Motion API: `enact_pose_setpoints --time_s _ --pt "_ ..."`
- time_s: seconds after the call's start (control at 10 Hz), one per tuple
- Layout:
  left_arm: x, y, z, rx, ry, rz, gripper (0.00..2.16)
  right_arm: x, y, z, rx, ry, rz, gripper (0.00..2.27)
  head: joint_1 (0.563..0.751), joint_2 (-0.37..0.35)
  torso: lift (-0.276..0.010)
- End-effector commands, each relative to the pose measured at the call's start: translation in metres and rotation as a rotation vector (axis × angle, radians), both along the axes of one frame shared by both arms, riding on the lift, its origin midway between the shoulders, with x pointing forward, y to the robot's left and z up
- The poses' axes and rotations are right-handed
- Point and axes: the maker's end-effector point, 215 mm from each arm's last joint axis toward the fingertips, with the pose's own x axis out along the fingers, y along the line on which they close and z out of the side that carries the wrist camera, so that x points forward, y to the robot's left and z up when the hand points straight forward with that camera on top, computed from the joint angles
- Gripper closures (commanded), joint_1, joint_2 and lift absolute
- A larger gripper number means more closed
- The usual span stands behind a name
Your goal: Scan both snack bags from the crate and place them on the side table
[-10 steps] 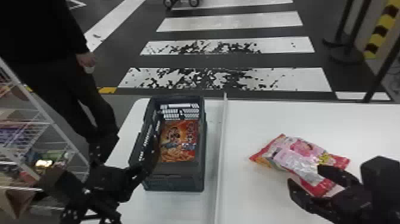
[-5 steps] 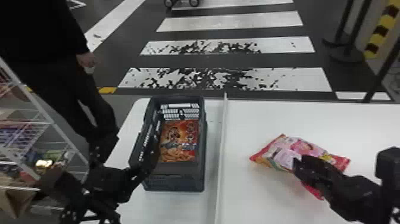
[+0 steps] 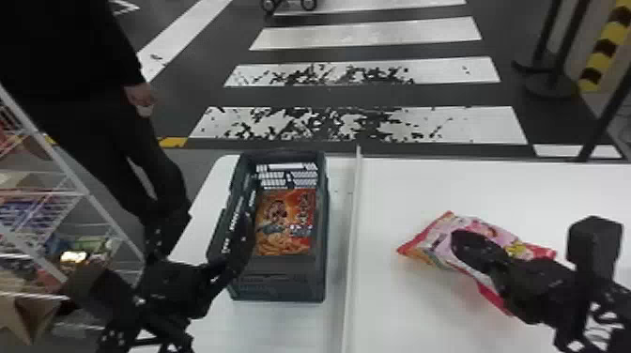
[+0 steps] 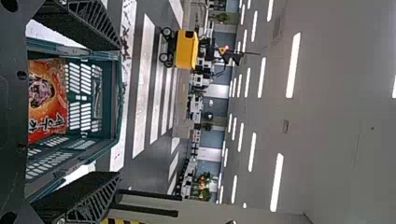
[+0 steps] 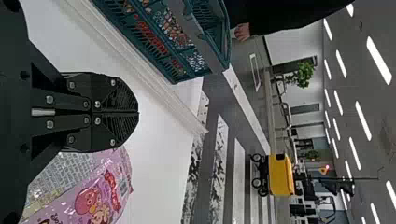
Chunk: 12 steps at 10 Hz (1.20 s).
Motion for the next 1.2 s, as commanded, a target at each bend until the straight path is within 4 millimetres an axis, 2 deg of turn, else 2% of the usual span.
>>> enact_pose_setpoints --time_s 0.0,0.3,0.5,0.7,0.8,1.1 --pt "-0.001 0.000 0.000 0.001 0.000 -0.002 0.03 0.012 0.000 -0.007 0.007 -0.008 0.012 2.13 0.695 0.199 -0.098" --pt "0.000 -0.001 0.000 0.001 0.000 -0.005 0.04 0.029 0.000 -0.023 0.019 -0.025 0.032 2.13 0.695 0.199 -0.098" --pt "0.001 -0.001 0.001 0.000 -0.003 -0.009 0.04 0.025 0.004 -0.036 0.009 -0.008 0.051 2.13 0.695 0.195 -0.098" --pt "0.001 -0.002 0.000 -0.001 -0.002 -0.011 0.04 0.029 0.005 -0.059 -0.023 0.037 0.056 2.13 0.695 0.196 -0.098" --pt "0.001 -0.002 0.000 -0.001 0.000 -0.010 0.04 0.032 0.005 -0.063 -0.029 0.045 0.053 2.13 0.695 0.196 -0.098" --pt "0.001 -0.001 0.000 0.000 -0.001 -0.011 0.04 0.047 -0.006 -0.077 -0.066 0.063 0.015 2.13 0.695 0.189 -0.098"
